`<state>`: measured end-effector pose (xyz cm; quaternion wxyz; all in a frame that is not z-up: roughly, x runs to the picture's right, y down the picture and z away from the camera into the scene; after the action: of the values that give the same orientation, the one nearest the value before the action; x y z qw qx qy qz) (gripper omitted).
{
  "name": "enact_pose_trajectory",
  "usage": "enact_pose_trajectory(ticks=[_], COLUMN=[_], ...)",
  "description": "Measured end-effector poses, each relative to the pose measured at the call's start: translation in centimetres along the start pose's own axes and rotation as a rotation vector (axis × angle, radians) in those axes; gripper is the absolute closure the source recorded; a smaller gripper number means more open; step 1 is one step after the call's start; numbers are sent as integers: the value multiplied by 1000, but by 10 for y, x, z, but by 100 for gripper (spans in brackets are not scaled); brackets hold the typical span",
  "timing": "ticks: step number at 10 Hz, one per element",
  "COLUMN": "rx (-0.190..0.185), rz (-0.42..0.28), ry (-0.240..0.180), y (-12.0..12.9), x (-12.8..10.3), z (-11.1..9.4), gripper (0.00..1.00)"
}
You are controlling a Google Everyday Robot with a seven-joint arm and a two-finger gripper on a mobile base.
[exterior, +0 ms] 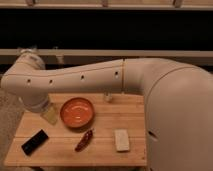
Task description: Push the eraser across the table
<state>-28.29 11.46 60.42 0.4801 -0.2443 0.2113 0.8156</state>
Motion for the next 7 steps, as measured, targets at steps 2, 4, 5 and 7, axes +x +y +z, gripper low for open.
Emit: enact_pose_trajectory(ticks=[2, 4, 5, 7], rx=[1, 0, 1, 2], rz=[-52, -105, -129, -176], ry=[-8, -15, -22, -39], y=[9, 19, 23, 30], x=[19, 40, 49, 69], z=[4, 10, 13, 21], gripper=[20, 20, 25, 44])
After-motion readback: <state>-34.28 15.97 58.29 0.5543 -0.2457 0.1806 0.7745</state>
